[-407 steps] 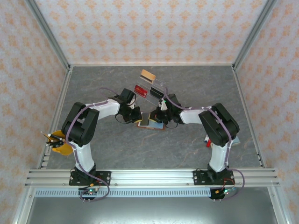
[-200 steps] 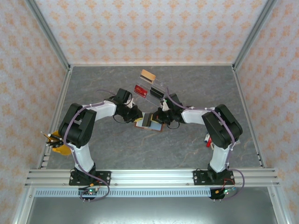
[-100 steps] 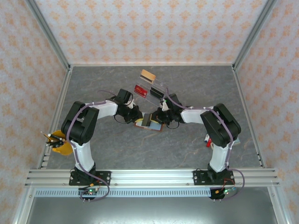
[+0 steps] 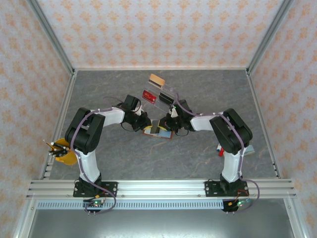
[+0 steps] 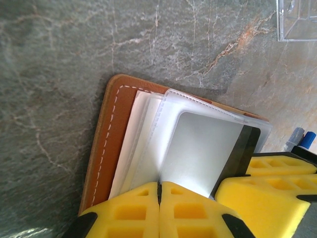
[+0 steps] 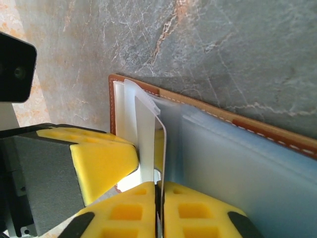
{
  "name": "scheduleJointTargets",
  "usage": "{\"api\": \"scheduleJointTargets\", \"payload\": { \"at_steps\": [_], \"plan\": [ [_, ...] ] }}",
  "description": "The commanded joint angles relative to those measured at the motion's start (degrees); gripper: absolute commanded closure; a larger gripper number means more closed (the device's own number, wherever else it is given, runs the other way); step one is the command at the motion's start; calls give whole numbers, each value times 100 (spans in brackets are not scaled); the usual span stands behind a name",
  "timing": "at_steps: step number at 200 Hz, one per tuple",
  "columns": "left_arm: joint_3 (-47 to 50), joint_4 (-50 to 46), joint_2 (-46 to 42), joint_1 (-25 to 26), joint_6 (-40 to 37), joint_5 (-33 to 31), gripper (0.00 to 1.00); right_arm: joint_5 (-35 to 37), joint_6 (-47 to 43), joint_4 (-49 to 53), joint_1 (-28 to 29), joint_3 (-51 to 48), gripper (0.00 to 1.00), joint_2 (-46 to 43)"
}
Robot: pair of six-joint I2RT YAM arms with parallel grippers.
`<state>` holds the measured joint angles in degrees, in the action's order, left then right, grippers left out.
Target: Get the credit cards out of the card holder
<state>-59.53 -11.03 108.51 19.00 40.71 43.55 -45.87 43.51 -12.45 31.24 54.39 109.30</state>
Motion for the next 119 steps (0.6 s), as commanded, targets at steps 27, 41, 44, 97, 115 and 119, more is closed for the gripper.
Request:
{"api": "scheduleJointTargets", "payload": {
  "at_steps": [27,41,44,97,115,119],
  "plan": [
    [-18,-577,127,-2,-65,-347,93,324,-457,543,-14,4,98,-398],
    [-122,-700,127,-3,-162,-394,92,403,-702,945,-13,-1,98,-538],
    [-147,-728,127,-6,-186,-406,92,416,-760,1027,-19,1,98,-571],
    [-485,-1200,-399,-12,-456,-547,82,731,-1717,2195,-17,83,100,-1400],
    [-577,-1363,-669,-11,-536,-631,62,998,-2127,2582,-19,271,100,-1821],
    [-582,-1398,-745,-11,-556,-667,60,1114,-2251,2705,-17,327,100,-1915]
  ]
}}
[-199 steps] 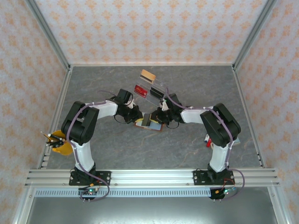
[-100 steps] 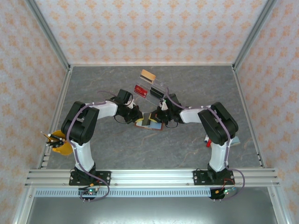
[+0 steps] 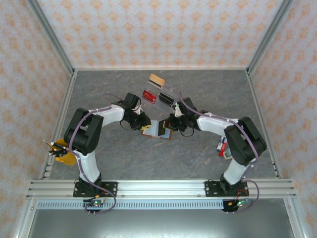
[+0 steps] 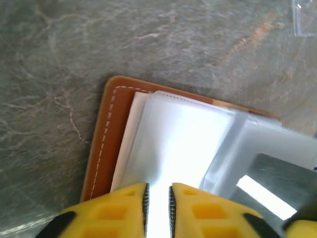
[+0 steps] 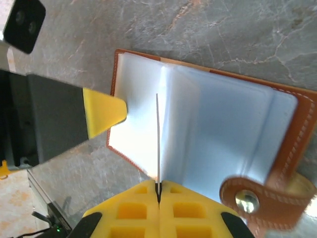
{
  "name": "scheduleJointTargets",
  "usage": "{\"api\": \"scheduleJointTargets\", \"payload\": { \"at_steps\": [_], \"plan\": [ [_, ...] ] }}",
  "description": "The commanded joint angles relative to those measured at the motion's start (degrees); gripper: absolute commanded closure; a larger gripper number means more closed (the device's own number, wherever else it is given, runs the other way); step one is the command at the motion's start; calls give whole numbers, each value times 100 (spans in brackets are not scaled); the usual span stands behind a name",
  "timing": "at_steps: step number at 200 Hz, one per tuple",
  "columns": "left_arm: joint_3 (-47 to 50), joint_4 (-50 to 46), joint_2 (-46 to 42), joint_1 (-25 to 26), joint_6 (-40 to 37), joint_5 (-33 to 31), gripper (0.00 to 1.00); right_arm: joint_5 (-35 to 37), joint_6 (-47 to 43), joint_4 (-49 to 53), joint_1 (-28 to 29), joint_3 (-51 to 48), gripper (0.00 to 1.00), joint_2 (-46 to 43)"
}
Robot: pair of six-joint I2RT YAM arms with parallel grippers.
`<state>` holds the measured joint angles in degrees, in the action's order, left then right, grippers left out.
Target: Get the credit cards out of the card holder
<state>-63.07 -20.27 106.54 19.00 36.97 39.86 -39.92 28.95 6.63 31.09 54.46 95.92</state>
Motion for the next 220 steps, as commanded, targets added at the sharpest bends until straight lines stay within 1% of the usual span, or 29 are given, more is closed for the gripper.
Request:
{"api": "scheduleJointTargets", "payload": {
  "at_steps": [1,31,46,61,70,99,119,150,169,220],
  "plan": [
    [-230,-484,-570,-11,-186,-309,59,547,-830,823,-4,338,100,-607],
    [-357,-1155,-1097,-26,-459,-972,41,1801,-1809,1637,-3,952,100,-1269],
    [-382,-1477,-1341,-70,-587,-1360,34,2118,-2247,1849,2,1267,100,-1350],
    [-390,-1705,-1576,-142,-603,-1698,28,2275,-2635,1916,2,1542,100,-1325],
    [-361,-1799,-1734,-191,-833,-1863,23,2328,-2849,1921,2,1682,100,-1273],
    [-320,-2152,-2213,-269,-1116,-2617,8,2279,-3581,2052,2,2236,100,-963],
    [-331,-2316,-2503,-290,-1154,-2917,1,2275,-4117,2188,2,2665,100,-637],
    [-337,-2421,-2859,-301,-1148,-3110,0,2176,-4939,2613,0,3460,100,136],
    [-344,-2549,-2988,-301,-1101,-3211,0,1997,-5384,2831,-5,3938,100,622],
    [-304,-2690,-3164,-301,-1157,-3280,0,1984,-5982,3079,5,4806,100,1637]
  ]
}}
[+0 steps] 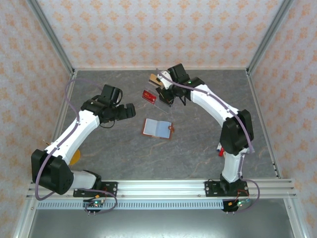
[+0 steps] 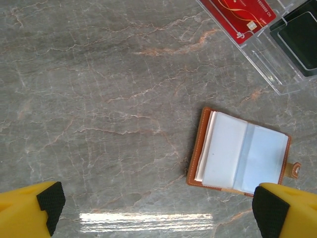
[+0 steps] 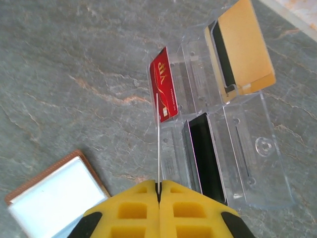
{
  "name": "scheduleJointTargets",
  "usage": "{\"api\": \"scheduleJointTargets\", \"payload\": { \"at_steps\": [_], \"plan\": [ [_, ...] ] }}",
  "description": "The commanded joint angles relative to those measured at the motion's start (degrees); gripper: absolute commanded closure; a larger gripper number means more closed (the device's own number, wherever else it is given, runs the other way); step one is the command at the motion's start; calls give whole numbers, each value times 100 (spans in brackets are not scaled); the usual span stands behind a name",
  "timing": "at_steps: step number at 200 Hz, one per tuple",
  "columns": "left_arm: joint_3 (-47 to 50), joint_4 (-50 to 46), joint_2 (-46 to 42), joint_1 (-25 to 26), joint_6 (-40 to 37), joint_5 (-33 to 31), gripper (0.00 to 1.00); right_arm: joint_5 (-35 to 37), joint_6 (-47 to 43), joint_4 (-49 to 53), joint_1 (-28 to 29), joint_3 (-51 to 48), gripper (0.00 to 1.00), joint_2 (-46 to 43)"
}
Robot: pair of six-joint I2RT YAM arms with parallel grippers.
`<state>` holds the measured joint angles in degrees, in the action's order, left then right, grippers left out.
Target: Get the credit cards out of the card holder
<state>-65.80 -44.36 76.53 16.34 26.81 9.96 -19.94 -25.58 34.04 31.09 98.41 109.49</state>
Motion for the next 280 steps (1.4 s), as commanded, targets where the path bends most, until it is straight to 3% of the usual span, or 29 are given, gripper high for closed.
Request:
{"api": "scheduleJointTargets", "payload": {
  "at_steps": [1,92,220,280],
  "plan": [
    [-30,-278,-164,-34,-141,-295,0,-12,-536,344,8,422,100,294],
    [39,-266,-202,-34,-158,-353,0,800,-1313,1060,1,1508,100,1352],
    [81,-200,-121,-34,-167,-301,0,1538,-1799,1601,-7,1866,100,1746],
    [94,-178,-112,-34,-175,-274,0,1656,-1785,1693,-15,1995,92,1841]
  ]
}}
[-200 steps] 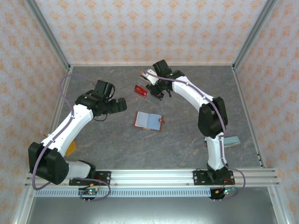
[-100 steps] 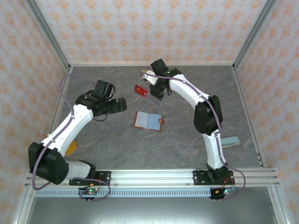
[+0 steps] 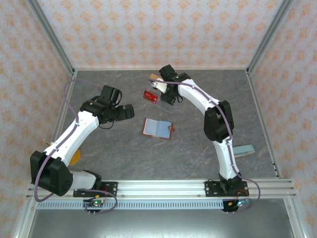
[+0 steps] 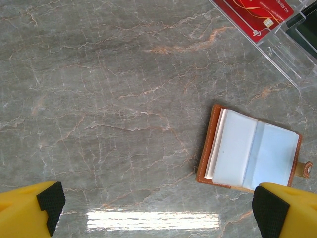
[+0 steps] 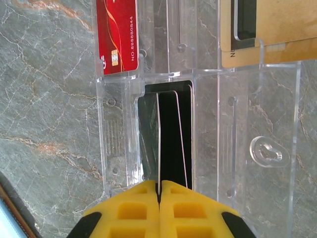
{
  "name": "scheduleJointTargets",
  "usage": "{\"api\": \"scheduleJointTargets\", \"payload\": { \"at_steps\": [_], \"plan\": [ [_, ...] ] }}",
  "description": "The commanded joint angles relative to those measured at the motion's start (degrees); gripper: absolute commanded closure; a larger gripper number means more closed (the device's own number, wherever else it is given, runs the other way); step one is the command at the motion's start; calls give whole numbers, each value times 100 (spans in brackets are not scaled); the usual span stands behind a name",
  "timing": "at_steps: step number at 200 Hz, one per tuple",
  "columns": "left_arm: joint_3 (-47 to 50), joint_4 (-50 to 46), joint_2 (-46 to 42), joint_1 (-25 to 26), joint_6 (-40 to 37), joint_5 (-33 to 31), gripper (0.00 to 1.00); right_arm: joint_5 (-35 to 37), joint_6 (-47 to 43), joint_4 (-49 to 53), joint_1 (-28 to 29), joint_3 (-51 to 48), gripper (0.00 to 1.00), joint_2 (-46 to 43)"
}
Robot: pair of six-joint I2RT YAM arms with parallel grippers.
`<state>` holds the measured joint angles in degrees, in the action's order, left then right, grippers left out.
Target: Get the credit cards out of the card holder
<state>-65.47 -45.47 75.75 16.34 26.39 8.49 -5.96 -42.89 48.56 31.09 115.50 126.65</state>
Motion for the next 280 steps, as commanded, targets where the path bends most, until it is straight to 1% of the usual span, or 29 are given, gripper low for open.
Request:
{"api": "scheduleJointTargets", "payload": {
  "at_steps": [1,21,74,91,120,138,153,169,188,206,220,244,258,271,280],
  "plan": [
    [61,-67,-33,-34,-134,-128,0,259,-53,242,-15,287,92,124],
    [61,-66,-25,-34,-133,-128,0,283,-26,281,-13,371,90,194],
    [53,-59,-3,-34,-144,-126,0,350,57,317,-14,566,82,310],
    [53,-58,-7,-34,-148,-119,0,368,120,320,-15,620,81,306],
    [61,-58,16,-34,-130,-109,0,241,397,357,-15,674,80,144],
    [65,-41,37,-34,-109,-68,0,124,711,343,-11,599,76,-76],
    [98,-2,63,-34,-92,22,0,30,1139,244,-14,386,70,-350],
    [144,62,104,-34,-58,147,0,11,1813,37,-15,-10,64,-726],
    [229,229,189,-34,-18,449,0,-121,2713,-363,-15,-698,62,-1261],
    [318,429,327,-34,39,807,0,-521,3607,-885,-15,-1572,60,-1830],
    [378,620,450,-34,82,1128,3,-789,4376,-1252,-15,-2235,57,-2240],
    [463,960,734,-6,178,1656,11,-1085,5642,-1736,-15,-3241,54,-2826],
    [467,1125,943,38,238,1830,19,-1178,6222,-2071,16,-3862,53,-3125],
    [432,1234,1144,101,272,1967,27,-988,6567,-2118,103,-4239,51,-3318],
    [407,1304,1285,159,309,2022,34,-850,6795,-2097,170,-4432,50,-3406]
  ]
}}
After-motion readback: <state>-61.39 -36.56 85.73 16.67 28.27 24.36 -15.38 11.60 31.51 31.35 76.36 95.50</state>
